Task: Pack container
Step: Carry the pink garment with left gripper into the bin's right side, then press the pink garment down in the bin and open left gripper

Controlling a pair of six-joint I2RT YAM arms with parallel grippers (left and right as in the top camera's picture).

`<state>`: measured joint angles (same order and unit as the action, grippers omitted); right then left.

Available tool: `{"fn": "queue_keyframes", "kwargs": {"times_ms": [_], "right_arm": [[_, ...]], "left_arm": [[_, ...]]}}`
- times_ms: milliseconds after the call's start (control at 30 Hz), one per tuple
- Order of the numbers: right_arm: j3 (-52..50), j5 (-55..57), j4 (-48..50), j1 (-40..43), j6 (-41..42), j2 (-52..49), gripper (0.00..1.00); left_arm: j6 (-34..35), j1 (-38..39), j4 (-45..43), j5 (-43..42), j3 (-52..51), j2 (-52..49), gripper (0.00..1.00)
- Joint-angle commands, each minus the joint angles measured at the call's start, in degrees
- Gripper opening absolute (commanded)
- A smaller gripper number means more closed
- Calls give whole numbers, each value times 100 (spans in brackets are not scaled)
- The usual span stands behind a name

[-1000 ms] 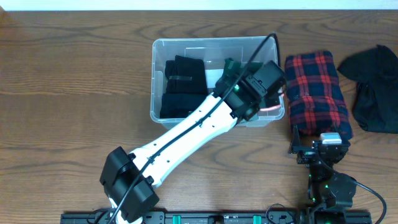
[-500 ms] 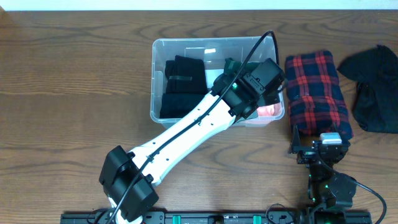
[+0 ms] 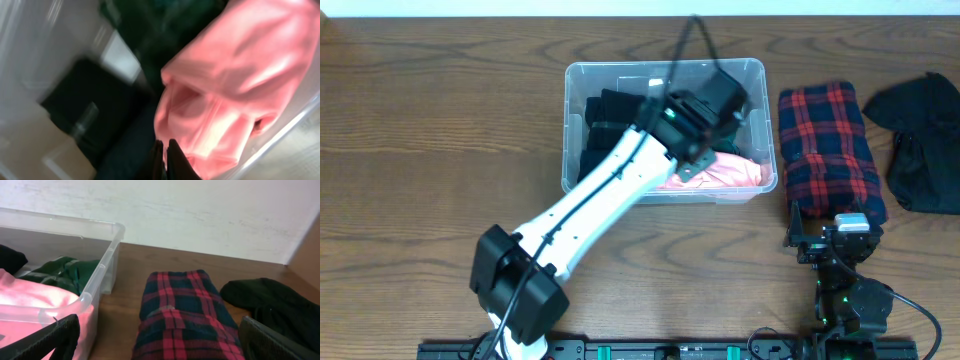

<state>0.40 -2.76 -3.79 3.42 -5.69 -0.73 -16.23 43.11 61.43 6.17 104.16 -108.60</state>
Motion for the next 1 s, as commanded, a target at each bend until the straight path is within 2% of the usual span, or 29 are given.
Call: {"fn": "queue_keyframes", "kwargs": {"times_ms": [0, 400, 967], "right_arm": [[-9, 42, -24, -81, -81, 24, 99], [-9, 42, -24, -81, -81, 24, 99], [-9, 42, -24, -81, -81, 24, 99]], "left_arm": [[557, -197, 282, -835, 103, -28, 6], [649, -199, 1001, -1823, 81, -120, 6], [664, -190, 15, -1628, -247, -1281, 6]]}}
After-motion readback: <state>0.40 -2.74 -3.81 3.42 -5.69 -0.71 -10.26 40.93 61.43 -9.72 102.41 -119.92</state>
